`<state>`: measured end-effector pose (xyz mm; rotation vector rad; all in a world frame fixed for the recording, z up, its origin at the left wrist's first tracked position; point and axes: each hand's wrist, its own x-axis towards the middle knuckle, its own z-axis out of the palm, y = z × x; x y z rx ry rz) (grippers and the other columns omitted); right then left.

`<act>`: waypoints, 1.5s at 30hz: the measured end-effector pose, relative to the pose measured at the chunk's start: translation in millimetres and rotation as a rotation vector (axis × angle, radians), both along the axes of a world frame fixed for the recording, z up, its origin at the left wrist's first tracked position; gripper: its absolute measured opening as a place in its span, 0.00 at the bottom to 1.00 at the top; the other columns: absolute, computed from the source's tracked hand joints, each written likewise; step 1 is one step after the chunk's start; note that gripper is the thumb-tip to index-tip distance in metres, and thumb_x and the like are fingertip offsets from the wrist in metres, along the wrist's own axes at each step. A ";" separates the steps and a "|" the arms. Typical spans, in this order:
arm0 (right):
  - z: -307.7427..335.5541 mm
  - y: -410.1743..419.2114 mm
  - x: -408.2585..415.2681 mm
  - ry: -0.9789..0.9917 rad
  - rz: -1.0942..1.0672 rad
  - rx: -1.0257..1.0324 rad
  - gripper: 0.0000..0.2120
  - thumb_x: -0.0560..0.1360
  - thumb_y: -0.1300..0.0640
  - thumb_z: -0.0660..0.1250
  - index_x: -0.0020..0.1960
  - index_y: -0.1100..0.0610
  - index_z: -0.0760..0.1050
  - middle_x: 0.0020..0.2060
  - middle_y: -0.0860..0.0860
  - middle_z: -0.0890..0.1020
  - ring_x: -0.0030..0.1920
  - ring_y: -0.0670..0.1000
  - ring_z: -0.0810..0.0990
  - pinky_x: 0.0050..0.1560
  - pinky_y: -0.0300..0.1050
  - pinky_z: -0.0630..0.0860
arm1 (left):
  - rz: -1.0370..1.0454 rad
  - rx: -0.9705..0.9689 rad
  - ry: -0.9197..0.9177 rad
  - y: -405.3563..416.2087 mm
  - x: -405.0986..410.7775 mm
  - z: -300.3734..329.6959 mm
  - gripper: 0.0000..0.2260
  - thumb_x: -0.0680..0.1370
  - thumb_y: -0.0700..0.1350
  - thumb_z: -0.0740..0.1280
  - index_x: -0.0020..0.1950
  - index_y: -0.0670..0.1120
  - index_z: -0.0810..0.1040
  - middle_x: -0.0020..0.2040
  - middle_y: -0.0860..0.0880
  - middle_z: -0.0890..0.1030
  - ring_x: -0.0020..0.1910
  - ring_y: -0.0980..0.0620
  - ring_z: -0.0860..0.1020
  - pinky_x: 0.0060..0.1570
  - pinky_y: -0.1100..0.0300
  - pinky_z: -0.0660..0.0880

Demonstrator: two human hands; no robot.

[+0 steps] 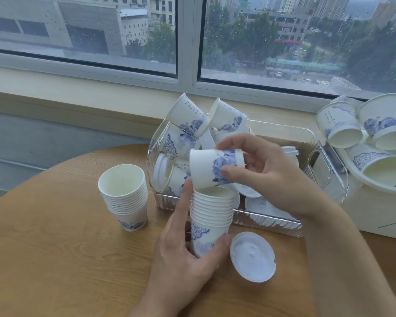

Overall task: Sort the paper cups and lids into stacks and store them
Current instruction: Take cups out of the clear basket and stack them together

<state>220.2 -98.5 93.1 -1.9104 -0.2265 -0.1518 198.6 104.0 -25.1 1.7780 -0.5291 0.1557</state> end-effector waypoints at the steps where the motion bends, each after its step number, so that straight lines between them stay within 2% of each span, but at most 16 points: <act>1: 0.1 1.6 0.2 -0.003 0.000 -0.003 0.14 0.77 0.65 0.75 0.61 0.57 0.79 0.57 0.54 0.85 0.55 0.58 0.86 0.59 0.52 0.84 | 0.003 -0.001 0.003 0.3 0.0 0.0 0.48 0.68 0.62 0.78 0.81 0.71 0.54 0.70 0.62 0.78 0.62 0.58 0.82 0.54 0.49 0.83; 5: 0.6 -0.6 0.3 0.033 0.003 -0.038 0.15 0.75 0.53 0.79 0.57 0.53 0.77 0.55 0.53 0.86 0.51 0.53 0.87 0.55 0.52 0.84 | 0.007 0.006 -0.007 0.3 0.2 -0.3 0.48 0.68 0.62 0.78 0.82 0.70 0.54 0.71 0.61 0.78 0.63 0.58 0.82 0.56 0.48 0.83; 7: -0.8 -3.1 0.0 0.059 0.025 -0.055 0.18 0.73 0.49 0.79 0.56 0.51 0.76 0.54 0.54 0.86 0.50 0.55 0.86 0.55 0.59 0.83 | 0.010 0.012 -0.016 -0.3 0.7 -1.2 0.48 0.69 0.61 0.78 0.82 0.69 0.54 0.71 0.59 0.78 0.64 0.57 0.82 0.56 0.47 0.83; 9: -1.6 -4.1 -0.9 0.059 0.032 -0.062 0.20 0.71 0.48 0.79 0.57 0.52 0.75 0.52 0.56 0.86 0.49 0.60 0.86 0.55 0.66 0.82 | 0.011 0.017 -0.019 -0.5 1.1 -2.4 0.48 0.69 0.60 0.78 0.82 0.69 0.55 0.71 0.58 0.78 0.65 0.55 0.81 0.57 0.45 0.83; 11: -1.0 -3.7 -1.4 0.030 0.010 -0.051 0.20 0.73 0.50 0.79 0.59 0.53 0.76 0.53 0.56 0.86 0.50 0.62 0.86 0.57 0.67 0.82 | 0.010 0.022 -0.028 -0.8 1.3 -2.9 0.47 0.69 0.59 0.79 0.82 0.69 0.55 0.71 0.58 0.77 0.66 0.54 0.81 0.57 0.44 0.83; 16: 3.8 5.5 -1.1 -0.053 -0.019 -0.003 0.20 0.78 0.51 0.71 0.69 0.44 0.78 0.59 0.49 0.84 0.58 0.51 0.86 0.61 0.50 0.83 | -0.013 0.057 -0.069 -1.1 -0.3 -1.2 0.48 0.71 0.59 0.78 0.84 0.66 0.54 0.72 0.62 0.77 0.67 0.56 0.80 0.58 0.48 0.83; 19: 1.8 10.1 -0.4 -0.037 0.019 -0.036 0.20 0.79 0.50 0.70 0.71 0.41 0.78 0.61 0.41 0.83 0.64 0.44 0.82 0.63 0.44 0.80 | -0.006 0.039 -0.058 -0.8 -0.6 -1.6 0.48 0.70 0.60 0.79 0.83 0.67 0.53 0.70 0.61 0.78 0.65 0.54 0.81 0.56 0.47 0.83; 21: 0.6 10.8 0.6 -0.016 0.032 -0.052 0.19 0.80 0.50 0.71 0.70 0.40 0.78 0.61 0.41 0.82 0.63 0.45 0.83 0.64 0.48 0.80 | 0.005 0.026 -0.056 -1.0 -0.4 -1.4 0.49 0.70 0.60 0.79 0.83 0.68 0.53 0.70 0.62 0.77 0.65 0.55 0.81 0.56 0.47 0.83; 23: 0.6 10.2 0.8 0.002 0.040 -0.017 0.19 0.80 0.51 0.73 0.69 0.41 0.78 0.61 0.49 0.80 0.57 0.52 0.86 0.61 0.54 0.83 | 0.005 0.017 -0.051 -1.2 -0.5 -0.9 0.49 0.69 0.59 0.79 0.83 0.69 0.53 0.70 0.62 0.76 0.65 0.55 0.81 0.56 0.46 0.83; 25: 1.3 9.7 0.1 0.018 0.053 0.043 0.19 0.77 0.52 0.74 0.67 0.44 0.78 0.60 0.54 0.80 0.53 0.57 0.87 0.57 0.53 0.84 | 0.006 0.012 -0.050 -1.2 -0.7 -0.7 0.49 0.69 0.59 0.79 0.83 0.69 0.53 0.70 0.61 0.77 0.64 0.54 0.81 0.55 0.47 0.84; 27: 1.0 8.7 -0.4 0.027 0.051 0.080 0.21 0.74 0.53 0.74 0.66 0.47 0.78 0.59 0.55 0.80 0.52 0.58 0.87 0.57 0.50 0.84 | 0.009 0.008 -0.049 -1.1 -0.8 -1.0 0.49 0.69 0.59 0.79 0.83 0.69 0.53 0.69 0.61 0.77 0.63 0.55 0.82 0.53 0.48 0.84; 33: 0.5 7.0 -0.2 0.019 0.023 0.114 0.18 0.72 0.55 0.75 0.61 0.53 0.79 0.52 0.47 0.82 0.51 0.55 0.88 0.56 0.46 0.83 | 0.018 0.007 -0.030 -1.1 -0.6 -2.6 0.50 0.68 0.61 0.78 0.83 0.69 0.52 0.63 0.60 0.80 0.55 0.54 0.84 0.48 0.50 0.84; 38: 2.5 -0.7 -0.3 -0.011 -0.025 0.134 0.13 0.75 0.57 0.73 0.58 0.59 0.82 0.51 0.55 0.86 0.48 0.53 0.88 0.53 0.44 0.83 | 0.020 0.032 -0.048 -1.3 -0.9 -3.5 0.51 0.68 0.61 0.79 0.83 0.69 0.52 0.63 0.61 0.79 0.54 0.54 0.84 0.48 0.49 0.84; 43: 4.2 -13.5 -2.7 -0.059 -0.114 0.089 0.09 0.77 0.53 0.71 0.53 0.56 0.85 0.47 0.52 0.88 0.48 0.54 0.88 0.48 0.45 0.83 | 0.011 0.051 -0.087 -2.8 -1.3 -3.2 0.49 0.70 0.59 0.79 0.83 0.68 0.53 0.65 0.58 0.80 0.60 0.54 0.83 0.52 0.49 0.83; 45: 4.0 -13.2 -3.4 -0.059 -0.104 0.059 0.11 0.76 0.52 0.71 0.55 0.53 0.85 0.48 0.50 0.88 0.47 0.51 0.88 0.46 0.44 0.82 | -0.004 0.052 -0.093 -2.7 -1.9 -2.8 0.48 0.70 0.56 0.79 0.83 0.68 0.54 0.65 0.58 0.81 0.58 0.54 0.83 0.53 0.50 0.83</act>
